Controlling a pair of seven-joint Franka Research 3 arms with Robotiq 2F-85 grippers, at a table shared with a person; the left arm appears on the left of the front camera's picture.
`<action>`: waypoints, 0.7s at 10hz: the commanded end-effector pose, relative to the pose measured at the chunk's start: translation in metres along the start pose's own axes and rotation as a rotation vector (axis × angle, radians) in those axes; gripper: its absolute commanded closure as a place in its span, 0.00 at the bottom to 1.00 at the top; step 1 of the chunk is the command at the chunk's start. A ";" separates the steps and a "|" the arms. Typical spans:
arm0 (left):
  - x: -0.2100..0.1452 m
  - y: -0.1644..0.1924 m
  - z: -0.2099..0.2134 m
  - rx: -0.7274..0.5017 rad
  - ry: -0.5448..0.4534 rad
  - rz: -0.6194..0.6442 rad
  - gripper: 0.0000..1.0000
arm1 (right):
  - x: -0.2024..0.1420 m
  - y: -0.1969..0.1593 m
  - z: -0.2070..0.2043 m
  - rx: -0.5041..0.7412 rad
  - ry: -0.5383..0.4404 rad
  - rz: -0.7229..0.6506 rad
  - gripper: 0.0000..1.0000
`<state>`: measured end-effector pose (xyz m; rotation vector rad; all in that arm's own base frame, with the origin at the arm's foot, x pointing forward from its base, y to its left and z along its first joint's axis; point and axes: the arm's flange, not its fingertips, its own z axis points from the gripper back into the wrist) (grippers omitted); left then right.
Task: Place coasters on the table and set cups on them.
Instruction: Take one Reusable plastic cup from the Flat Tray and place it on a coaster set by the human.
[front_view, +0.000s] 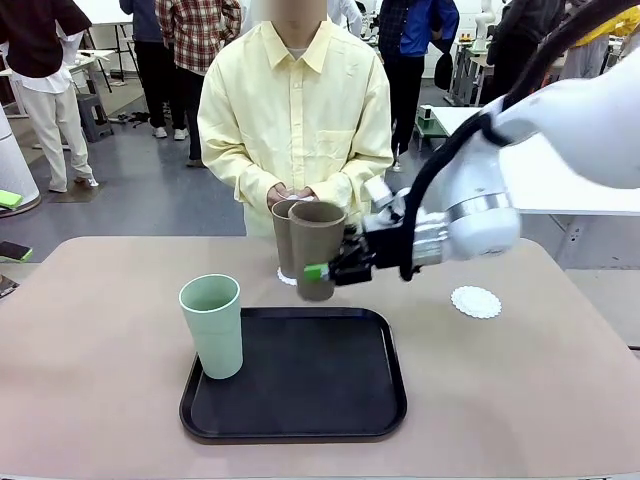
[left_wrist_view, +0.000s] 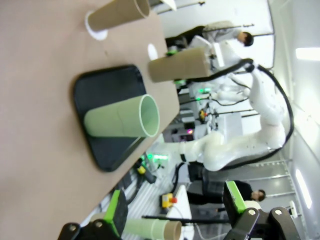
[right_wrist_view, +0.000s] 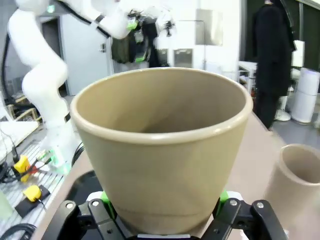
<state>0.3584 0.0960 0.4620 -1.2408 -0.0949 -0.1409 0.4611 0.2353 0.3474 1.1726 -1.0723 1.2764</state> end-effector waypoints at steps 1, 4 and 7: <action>0.000 -0.001 0.001 -0.010 -0.004 -0.014 0.00 | 0.048 0.038 0.054 -0.160 -0.011 -0.029 0.75; 0.000 -0.001 0.001 -0.010 -0.004 -0.014 0.00 | 0.063 0.056 0.104 -0.257 -0.020 -0.070 0.75; 0.000 -0.001 0.001 -0.010 -0.004 -0.014 0.00 | 0.070 0.051 0.106 -0.231 -0.019 -0.026 0.75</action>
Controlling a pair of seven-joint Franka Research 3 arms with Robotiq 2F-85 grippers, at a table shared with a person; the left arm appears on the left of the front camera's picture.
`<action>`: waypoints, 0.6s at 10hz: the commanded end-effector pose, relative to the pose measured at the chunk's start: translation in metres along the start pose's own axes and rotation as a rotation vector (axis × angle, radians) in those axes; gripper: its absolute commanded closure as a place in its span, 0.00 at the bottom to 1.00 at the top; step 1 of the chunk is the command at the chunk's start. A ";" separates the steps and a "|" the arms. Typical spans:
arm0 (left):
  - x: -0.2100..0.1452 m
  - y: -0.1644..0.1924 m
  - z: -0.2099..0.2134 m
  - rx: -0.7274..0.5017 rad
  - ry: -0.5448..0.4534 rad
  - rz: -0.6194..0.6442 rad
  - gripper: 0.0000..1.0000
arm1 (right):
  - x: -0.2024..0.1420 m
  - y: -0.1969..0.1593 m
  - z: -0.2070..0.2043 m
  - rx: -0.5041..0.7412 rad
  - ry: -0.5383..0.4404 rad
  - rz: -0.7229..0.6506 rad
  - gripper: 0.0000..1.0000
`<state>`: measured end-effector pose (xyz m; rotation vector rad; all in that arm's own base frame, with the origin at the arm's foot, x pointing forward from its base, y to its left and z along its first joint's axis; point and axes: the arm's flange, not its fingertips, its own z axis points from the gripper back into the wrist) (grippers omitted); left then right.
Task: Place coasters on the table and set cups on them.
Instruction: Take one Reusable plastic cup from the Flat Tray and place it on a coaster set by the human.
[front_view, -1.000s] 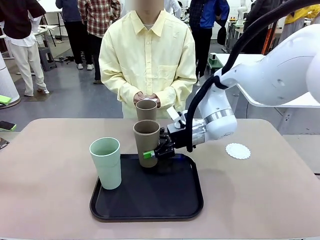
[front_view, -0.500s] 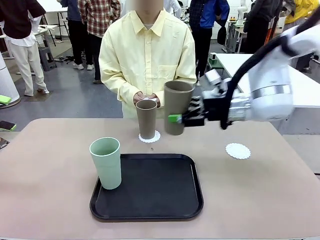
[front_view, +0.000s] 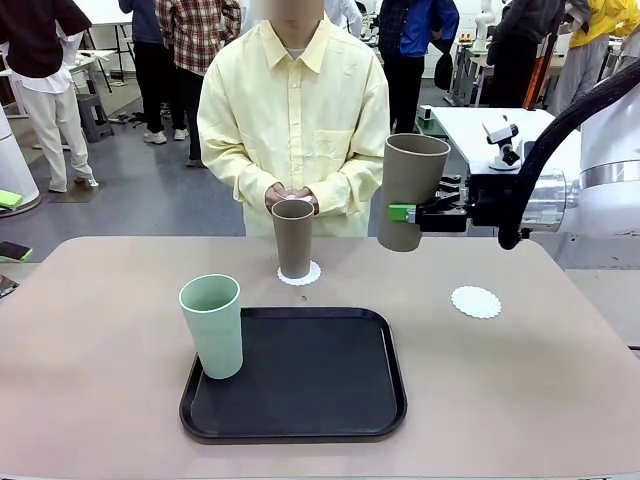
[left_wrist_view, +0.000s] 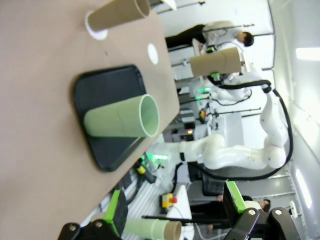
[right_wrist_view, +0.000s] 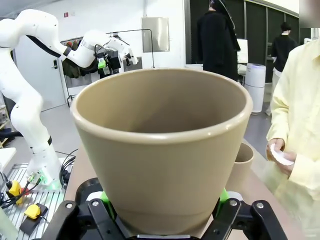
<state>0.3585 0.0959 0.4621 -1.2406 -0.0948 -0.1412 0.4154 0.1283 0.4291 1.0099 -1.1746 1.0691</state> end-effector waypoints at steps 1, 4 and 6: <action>0.000 -0.001 0.001 -0.010 -0.005 -0.014 0.00 | 0.003 -0.001 -0.008 0.019 -0.007 0.015 0.75; 0.000 -0.001 0.001 -0.010 -0.005 -0.014 0.00 | 0.003 -0.001 -0.008 0.019 -0.007 0.015 0.75; 0.000 -0.001 0.001 -0.010 -0.005 -0.014 0.00 | -0.009 -0.017 0.029 -0.075 -0.025 -0.017 0.17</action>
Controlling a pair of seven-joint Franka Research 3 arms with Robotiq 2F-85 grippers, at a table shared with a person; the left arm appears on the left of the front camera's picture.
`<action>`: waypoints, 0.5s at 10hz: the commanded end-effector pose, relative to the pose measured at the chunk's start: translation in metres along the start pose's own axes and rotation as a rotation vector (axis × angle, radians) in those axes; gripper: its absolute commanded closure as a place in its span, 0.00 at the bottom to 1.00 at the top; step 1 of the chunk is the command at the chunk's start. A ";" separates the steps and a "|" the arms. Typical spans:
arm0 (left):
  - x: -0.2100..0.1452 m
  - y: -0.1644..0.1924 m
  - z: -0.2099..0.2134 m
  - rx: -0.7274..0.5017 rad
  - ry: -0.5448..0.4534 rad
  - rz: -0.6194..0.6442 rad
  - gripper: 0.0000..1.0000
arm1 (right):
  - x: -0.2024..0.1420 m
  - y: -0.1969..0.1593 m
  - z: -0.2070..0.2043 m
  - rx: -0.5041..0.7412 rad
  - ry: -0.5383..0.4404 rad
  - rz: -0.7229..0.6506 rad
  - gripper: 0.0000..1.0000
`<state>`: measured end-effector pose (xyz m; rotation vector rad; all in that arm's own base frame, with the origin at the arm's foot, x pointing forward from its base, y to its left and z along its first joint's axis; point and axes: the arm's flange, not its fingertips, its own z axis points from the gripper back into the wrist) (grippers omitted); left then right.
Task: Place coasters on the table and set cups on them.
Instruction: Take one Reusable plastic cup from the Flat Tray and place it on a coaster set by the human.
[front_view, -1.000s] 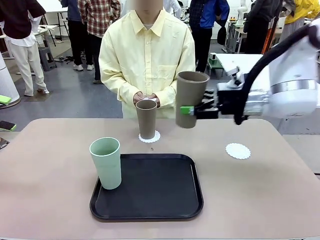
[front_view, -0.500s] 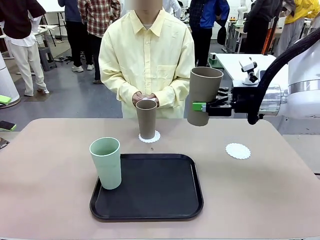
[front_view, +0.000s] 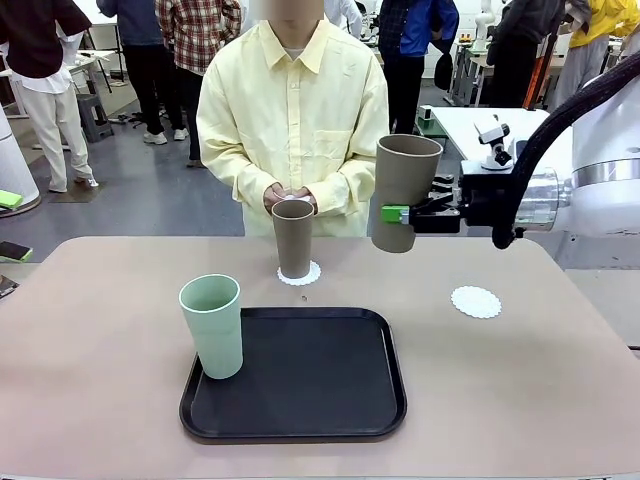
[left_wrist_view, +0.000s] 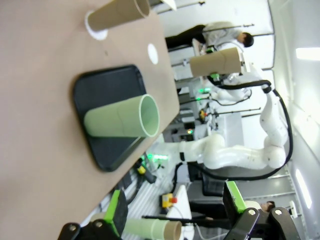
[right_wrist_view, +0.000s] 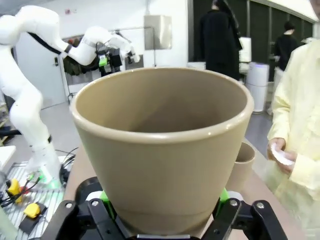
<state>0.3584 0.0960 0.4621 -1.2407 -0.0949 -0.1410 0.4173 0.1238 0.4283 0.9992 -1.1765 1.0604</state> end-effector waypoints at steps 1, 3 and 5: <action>0.000 -0.001 0.001 -0.010 -0.004 -0.014 0.00 | -0.021 -0.031 0.063 -0.143 -0.059 -0.045 0.17; 0.000 -0.001 0.001 -0.010 -0.004 -0.014 0.00 | -0.047 -0.052 0.138 -0.246 -0.037 -0.064 0.17; 0.000 -0.001 0.001 -0.010 -0.004 -0.014 0.00 | -0.061 -0.058 0.188 -0.288 -0.008 -0.075 0.17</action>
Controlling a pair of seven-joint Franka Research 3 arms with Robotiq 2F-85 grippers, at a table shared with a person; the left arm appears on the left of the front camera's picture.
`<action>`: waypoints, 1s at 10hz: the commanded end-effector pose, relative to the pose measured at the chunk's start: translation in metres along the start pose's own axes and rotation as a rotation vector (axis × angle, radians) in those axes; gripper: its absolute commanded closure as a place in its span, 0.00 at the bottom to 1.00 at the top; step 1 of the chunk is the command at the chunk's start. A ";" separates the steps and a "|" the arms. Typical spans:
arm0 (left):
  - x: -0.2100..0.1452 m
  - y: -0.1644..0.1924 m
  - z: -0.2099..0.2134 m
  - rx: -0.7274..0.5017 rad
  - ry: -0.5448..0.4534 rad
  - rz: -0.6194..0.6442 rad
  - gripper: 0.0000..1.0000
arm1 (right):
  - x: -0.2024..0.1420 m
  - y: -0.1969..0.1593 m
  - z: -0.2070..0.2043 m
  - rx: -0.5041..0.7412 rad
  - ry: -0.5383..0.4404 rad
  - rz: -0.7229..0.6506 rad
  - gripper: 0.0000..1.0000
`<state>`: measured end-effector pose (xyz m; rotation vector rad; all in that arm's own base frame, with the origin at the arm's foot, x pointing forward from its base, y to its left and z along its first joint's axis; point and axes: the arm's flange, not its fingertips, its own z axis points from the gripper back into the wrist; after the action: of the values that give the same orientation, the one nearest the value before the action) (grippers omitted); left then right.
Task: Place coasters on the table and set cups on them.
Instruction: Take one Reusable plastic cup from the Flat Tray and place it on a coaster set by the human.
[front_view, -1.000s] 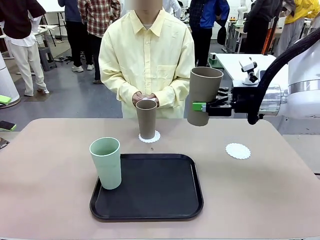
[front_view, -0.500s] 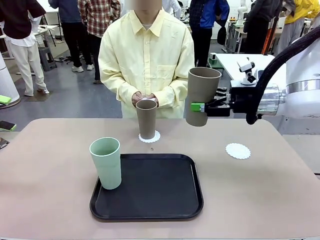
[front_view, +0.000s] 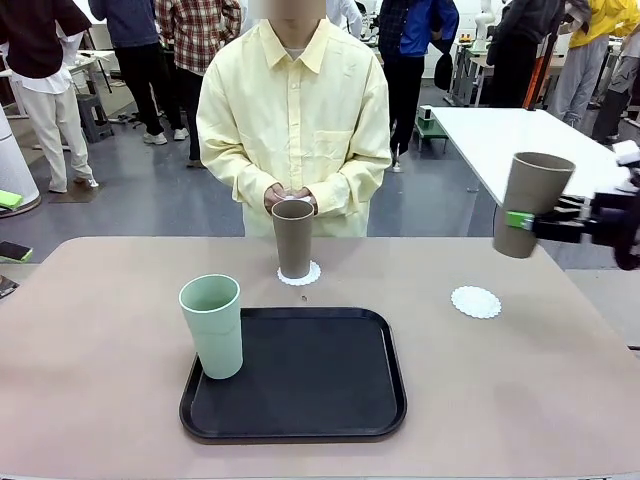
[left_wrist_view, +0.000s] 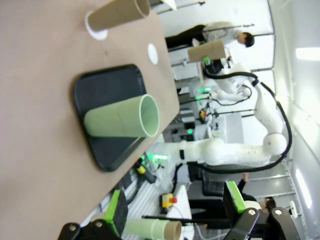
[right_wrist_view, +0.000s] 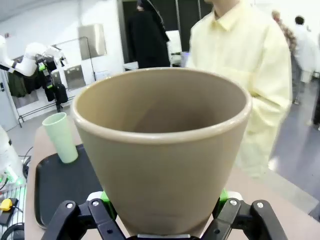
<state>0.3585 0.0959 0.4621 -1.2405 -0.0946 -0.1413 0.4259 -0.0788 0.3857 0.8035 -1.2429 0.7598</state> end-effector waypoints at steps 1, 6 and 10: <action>0.000 -0.001 0.001 -0.010 -0.005 -0.014 0.00 | -0.002 -0.008 0.010 0.028 0.018 0.031 0.17; 0.000 -0.001 0.001 -0.010 -0.005 -0.014 0.00 | -0.027 -0.008 -0.019 0.075 -0.011 0.125 0.17; 0.000 -0.001 0.001 -0.010 -0.005 -0.014 0.00 | -0.051 -0.012 -0.050 0.086 -0.006 0.168 0.17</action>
<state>0.3585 0.0958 0.4621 -1.2405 -0.0946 -0.1414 0.4424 -0.0481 0.3303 0.8041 -1.2732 0.9560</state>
